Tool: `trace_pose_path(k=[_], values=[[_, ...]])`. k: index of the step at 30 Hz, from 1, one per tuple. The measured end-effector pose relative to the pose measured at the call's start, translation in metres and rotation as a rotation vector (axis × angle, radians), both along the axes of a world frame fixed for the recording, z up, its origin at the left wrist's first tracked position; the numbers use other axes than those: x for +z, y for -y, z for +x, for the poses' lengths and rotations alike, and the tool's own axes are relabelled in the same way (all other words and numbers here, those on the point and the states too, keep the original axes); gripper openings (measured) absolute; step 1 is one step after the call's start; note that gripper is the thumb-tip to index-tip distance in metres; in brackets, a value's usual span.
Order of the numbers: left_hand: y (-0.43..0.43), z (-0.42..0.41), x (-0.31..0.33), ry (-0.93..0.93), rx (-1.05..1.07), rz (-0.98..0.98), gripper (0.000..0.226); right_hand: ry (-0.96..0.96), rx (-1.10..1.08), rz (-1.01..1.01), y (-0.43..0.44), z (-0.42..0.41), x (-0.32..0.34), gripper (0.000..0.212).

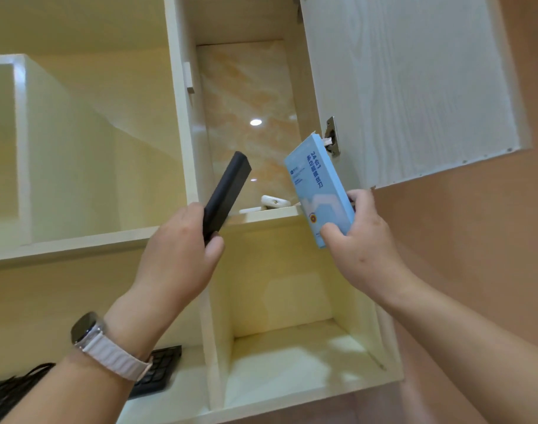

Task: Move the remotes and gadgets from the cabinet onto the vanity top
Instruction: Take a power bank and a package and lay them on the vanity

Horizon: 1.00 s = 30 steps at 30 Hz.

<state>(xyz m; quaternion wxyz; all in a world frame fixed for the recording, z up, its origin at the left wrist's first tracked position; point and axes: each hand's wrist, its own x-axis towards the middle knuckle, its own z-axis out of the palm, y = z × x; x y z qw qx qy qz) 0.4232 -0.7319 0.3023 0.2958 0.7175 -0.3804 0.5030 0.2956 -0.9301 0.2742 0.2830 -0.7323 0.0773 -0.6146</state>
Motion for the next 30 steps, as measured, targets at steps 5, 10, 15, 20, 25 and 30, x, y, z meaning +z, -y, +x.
trace_pose_path(k=[5, 10, 15, 20, 25, 30], values=[[-0.004, 0.007, -0.019, -0.039, -0.206, -0.045, 0.009, 0.046, 0.016, 0.094, -0.019, 0.006, -0.020, 0.031], [-0.013, 0.018, -0.040, -0.155, -0.435, -0.079, 0.014, 0.043, -0.031, 0.199, -0.053, 0.011, -0.043, 0.024], [-0.025, 0.028, -0.071, -0.378, -0.672, -0.056, 0.015, 0.126, -0.086, 0.324, -0.092, 0.021, -0.072, 0.026], [-0.032, 0.033, -0.114, -0.551, -0.916, -0.004, 0.014, 0.152, -0.223, 0.381, -0.128, 0.016, -0.119, 0.026], [-0.033, 0.028, -0.165, -0.750, -1.123, 0.114, 0.009, 0.145, -0.422, 0.505, -0.161, -0.011, -0.164, 0.025], [-0.034, 0.001, -0.215, -0.906, -1.282, 0.269, 0.014, 0.164, -0.548, 0.635, -0.203, -0.052, -0.202, 0.022]])
